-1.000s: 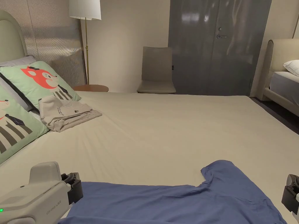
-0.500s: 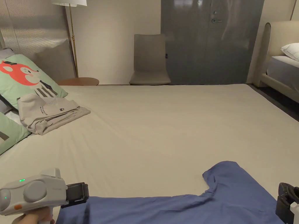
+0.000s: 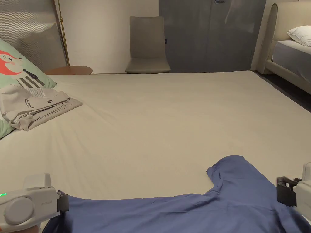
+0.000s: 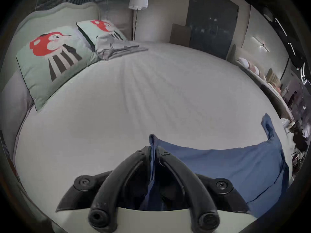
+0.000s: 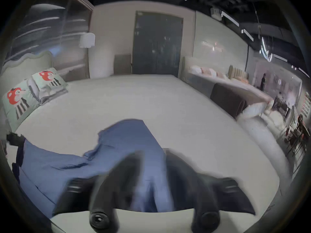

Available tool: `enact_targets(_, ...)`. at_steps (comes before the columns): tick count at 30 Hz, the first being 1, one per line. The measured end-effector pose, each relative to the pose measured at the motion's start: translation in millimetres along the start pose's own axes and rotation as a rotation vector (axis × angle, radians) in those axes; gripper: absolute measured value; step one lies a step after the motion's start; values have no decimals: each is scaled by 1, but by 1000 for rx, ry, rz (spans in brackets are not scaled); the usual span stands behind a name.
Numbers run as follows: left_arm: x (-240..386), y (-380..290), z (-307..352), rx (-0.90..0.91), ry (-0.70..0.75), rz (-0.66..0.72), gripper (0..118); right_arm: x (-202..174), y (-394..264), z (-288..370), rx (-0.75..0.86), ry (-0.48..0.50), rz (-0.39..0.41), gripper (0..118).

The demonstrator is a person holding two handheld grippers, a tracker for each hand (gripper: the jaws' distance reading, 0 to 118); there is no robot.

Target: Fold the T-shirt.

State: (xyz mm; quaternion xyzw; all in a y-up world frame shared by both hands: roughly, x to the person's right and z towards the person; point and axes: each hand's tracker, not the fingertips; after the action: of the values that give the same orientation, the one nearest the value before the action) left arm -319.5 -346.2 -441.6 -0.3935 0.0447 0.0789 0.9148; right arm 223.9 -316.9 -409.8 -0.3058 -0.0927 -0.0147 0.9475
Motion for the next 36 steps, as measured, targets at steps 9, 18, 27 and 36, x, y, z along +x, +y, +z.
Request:
enact_targets(9,4,-6,5,0,-40,-13,2,26,-14,-73,-363,-29,-122,82)
enact_targets(18,-2,-1,22,14,-33,-2,2,26,7,-30,-188,53,-164,4)
enact_targets(27,-24,-6,102,119,-54,26,2,27,13,89,4,107,-46,4)
enact_targets(36,-61,-81,172,149,-67,44,2,59,-52,192,56,129,-43,4)
